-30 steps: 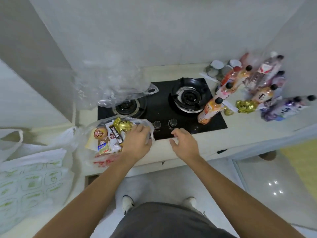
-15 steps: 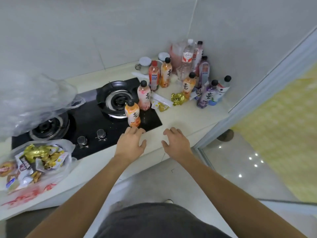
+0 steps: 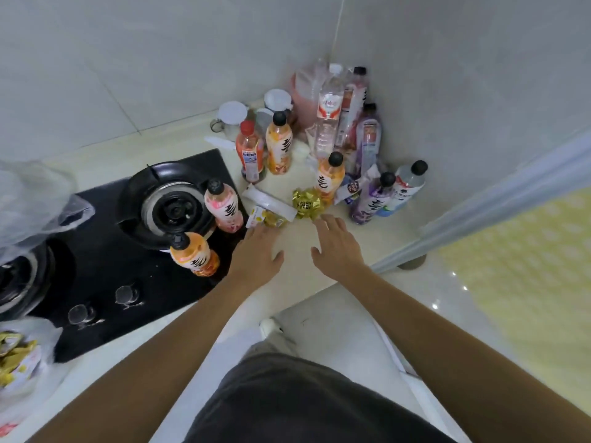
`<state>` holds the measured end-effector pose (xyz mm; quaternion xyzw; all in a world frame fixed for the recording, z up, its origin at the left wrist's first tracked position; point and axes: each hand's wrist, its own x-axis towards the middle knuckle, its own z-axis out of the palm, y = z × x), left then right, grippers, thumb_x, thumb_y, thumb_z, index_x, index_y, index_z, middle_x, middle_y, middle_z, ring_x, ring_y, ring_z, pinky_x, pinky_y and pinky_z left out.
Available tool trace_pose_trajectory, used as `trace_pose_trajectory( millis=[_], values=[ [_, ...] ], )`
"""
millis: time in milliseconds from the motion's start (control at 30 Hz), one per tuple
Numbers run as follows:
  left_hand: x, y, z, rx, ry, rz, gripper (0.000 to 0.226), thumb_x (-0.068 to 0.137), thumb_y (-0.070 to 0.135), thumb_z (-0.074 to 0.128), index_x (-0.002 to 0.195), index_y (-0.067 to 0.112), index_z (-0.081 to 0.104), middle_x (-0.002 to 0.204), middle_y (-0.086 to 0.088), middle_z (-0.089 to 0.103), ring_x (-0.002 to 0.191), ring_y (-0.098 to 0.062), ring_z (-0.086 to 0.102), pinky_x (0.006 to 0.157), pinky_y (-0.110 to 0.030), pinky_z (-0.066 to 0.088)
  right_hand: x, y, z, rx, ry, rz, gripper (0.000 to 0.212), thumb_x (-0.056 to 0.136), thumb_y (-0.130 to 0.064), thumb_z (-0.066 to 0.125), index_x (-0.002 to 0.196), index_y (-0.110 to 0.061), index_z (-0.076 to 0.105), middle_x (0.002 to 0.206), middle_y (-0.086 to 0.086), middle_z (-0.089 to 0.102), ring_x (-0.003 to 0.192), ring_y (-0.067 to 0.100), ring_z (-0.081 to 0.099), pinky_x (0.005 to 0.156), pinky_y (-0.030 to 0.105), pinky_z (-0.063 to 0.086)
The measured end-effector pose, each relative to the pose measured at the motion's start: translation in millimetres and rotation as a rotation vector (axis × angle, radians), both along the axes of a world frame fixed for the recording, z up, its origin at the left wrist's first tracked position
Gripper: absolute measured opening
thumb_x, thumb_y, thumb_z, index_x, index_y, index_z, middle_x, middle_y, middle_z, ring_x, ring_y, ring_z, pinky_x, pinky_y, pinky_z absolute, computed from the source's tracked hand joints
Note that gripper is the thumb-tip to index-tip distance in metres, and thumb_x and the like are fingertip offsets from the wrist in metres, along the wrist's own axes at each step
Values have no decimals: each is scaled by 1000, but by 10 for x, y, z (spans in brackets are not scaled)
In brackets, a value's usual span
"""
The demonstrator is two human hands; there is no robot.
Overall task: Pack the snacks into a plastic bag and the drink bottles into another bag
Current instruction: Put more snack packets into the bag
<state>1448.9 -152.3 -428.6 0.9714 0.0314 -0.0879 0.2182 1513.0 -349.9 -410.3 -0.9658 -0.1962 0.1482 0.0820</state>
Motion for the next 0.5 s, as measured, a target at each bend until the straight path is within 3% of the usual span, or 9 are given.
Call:
trace_pose_trajectory(
  millis=[100, 267, 500],
  values=[
    [462, -16, -65, 38, 74, -22, 56, 95, 36, 58, 147, 22, 44, 145, -9, 44, 136, -34, 39, 100, -46, 48, 336, 92, -71, -16, 23, 98, 68, 90, -20, 67, 151, -14, 38, 163, 6, 29, 148, 30, 25, 104, 50, 49],
    [982, -75, -137, 73, 156, 16, 64, 93, 30, 58, 152, 24, 37, 158, -12, 34, 142, -40, 34, 101, -50, 45, 652, 247, -206, -53, 62, 203, 89, 89, -16, 67, 163, -20, 18, 173, 0, 9, 155, 30, 18, 104, 44, 46],
    [1048, -244, -456, 145, 278, 30, 75, 91, 35, 62, 157, 25, 29, 168, -6, 16, 153, -36, 16, 120, -51, 30, 774, 182, -386, -95, 69, 275, 97, 82, -19, 74, 162, -18, 20, 166, 12, 19, 149, 34, 29, 93, 40, 55]
  ],
)
